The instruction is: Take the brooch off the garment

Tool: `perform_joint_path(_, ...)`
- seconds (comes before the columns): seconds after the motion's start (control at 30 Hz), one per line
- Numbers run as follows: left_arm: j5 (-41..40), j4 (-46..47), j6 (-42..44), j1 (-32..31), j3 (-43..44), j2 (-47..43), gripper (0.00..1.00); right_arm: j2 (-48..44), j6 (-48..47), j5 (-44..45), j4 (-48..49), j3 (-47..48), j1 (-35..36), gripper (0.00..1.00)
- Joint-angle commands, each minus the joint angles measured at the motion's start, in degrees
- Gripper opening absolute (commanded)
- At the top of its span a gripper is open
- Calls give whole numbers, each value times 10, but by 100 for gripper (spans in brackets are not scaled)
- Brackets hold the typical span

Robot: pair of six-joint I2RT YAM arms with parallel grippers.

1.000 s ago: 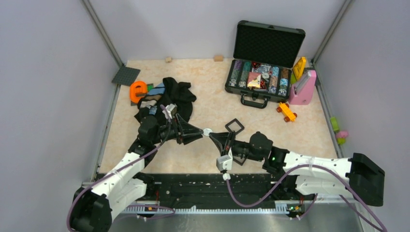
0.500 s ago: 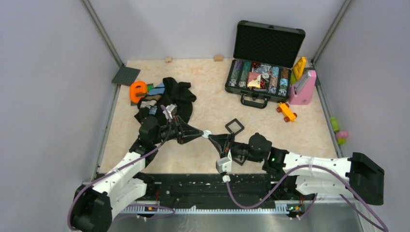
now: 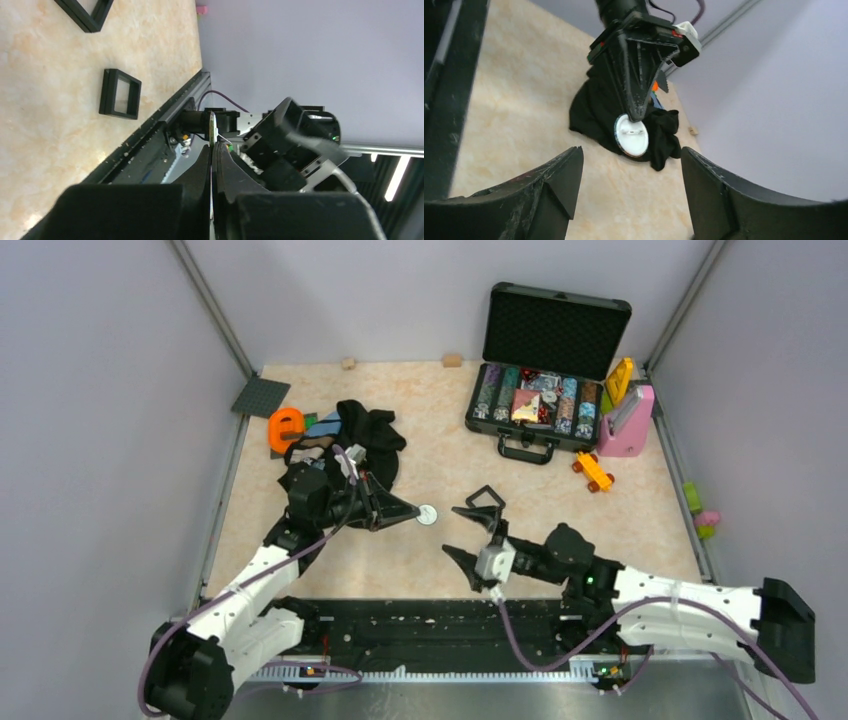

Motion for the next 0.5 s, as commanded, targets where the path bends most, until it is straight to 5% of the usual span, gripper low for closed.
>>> perform_joint_path(0.0,10,-44,109,6,41,-3,0,-68,362,125,-37,36,4,84)
perform_joint_path(0.07,28,-47,136,6,49,4,0,-79,494,198,-122,80,-6,88)
perform_joint_path(0.2,70,-21,160,6,56,15,0,-70,662,145,-244,153,-67,86)
perform_joint_path(0.47,79,62,218,1,37,-31,0,-18,926,-3,-228,168,-189,71)
